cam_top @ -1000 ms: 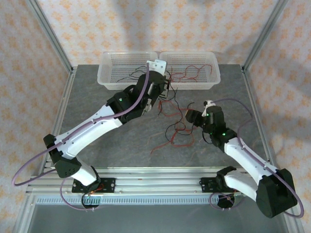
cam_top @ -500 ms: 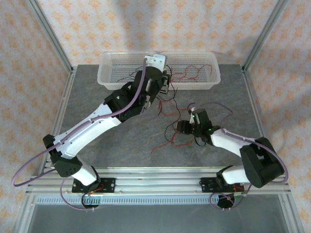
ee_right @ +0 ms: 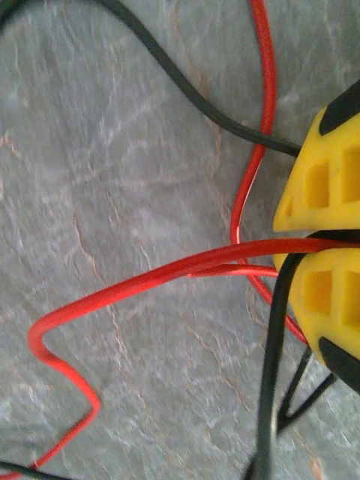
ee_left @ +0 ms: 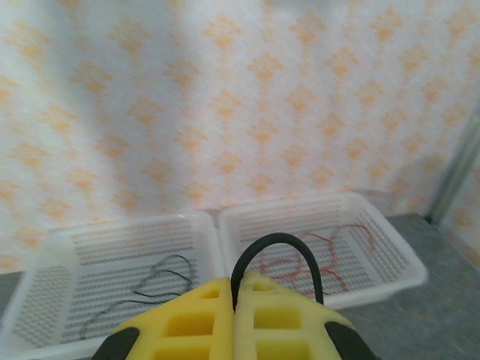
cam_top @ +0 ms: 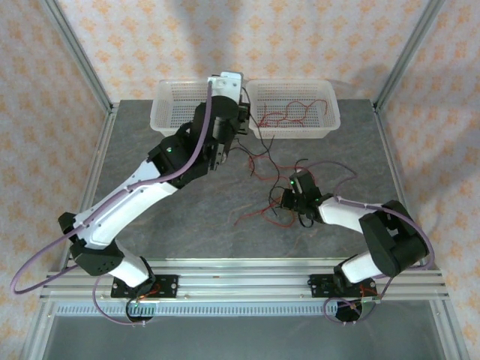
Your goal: Untangle the cables
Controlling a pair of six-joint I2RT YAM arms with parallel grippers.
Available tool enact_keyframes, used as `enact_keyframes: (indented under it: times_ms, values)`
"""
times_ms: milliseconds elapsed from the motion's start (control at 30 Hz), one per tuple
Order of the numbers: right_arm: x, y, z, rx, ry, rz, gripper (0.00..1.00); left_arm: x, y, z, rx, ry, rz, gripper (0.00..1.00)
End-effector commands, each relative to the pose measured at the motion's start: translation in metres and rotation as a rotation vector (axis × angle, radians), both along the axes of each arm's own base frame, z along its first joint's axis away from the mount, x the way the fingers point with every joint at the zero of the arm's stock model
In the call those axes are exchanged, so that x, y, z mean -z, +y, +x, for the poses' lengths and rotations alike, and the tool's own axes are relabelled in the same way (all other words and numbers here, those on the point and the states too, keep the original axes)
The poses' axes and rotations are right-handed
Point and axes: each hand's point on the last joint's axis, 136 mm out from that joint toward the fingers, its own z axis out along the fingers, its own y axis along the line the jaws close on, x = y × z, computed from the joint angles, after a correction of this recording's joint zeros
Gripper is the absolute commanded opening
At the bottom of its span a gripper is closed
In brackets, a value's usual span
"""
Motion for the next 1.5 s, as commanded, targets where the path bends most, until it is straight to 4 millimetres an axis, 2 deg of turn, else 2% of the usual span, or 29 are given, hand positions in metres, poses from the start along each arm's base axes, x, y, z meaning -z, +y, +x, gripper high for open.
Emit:
enact_keyframes:
  times_ms: [0, 267, 367, 467, 900, 1200, 1333, 1400, 1467]
  values:
    - [0.004, -0.019, 0.003, 0.089, 0.007, -0.072, 0.09, -0.060, 0.060, -0.026, -0.173, -0.139, -0.050, 0.00]
    - [0.007, -0.025, 0.002, 0.119, 0.016, -0.080, 0.09, -0.108, 0.114, -0.051, -0.368, -0.309, -0.092, 0.02]
    - [0.007, -0.025, 0.000, 0.124, 0.017, -0.076, 0.09, -0.120, 0.123, -0.052, -0.429, -0.348, -0.077, 0.03]
    - [0.008, -0.026, -0.001, 0.125, 0.019, -0.071, 0.09, -0.128, 0.129, -0.044, -0.477, -0.362, -0.041, 0.04]
    - [-0.003, -0.019, -0.005, 0.110, -0.005, -0.010, 0.10, -0.130, 0.151, 0.051, -0.565, -0.402, 0.047, 0.06]
    - [0.002, -0.021, -0.009, 0.122, 0.003, -0.005, 0.10, -0.140, 0.171, 0.095, -0.606, -0.445, 0.070, 0.06]
    - [0.004, -0.021, -0.009, 0.125, 0.007, -0.009, 0.10, -0.118, 0.186, 0.131, -0.596, -0.441, 0.055, 0.06]
    - [0.003, -0.022, -0.008, 0.127, 0.005, -0.010, 0.10, -0.099, 0.194, 0.154, -0.586, -0.426, 0.037, 0.06]
    - [0.004, -0.023, -0.009, 0.130, 0.007, -0.015, 0.10, -0.066, 0.197, 0.190, -0.558, -0.390, 0.027, 0.06]
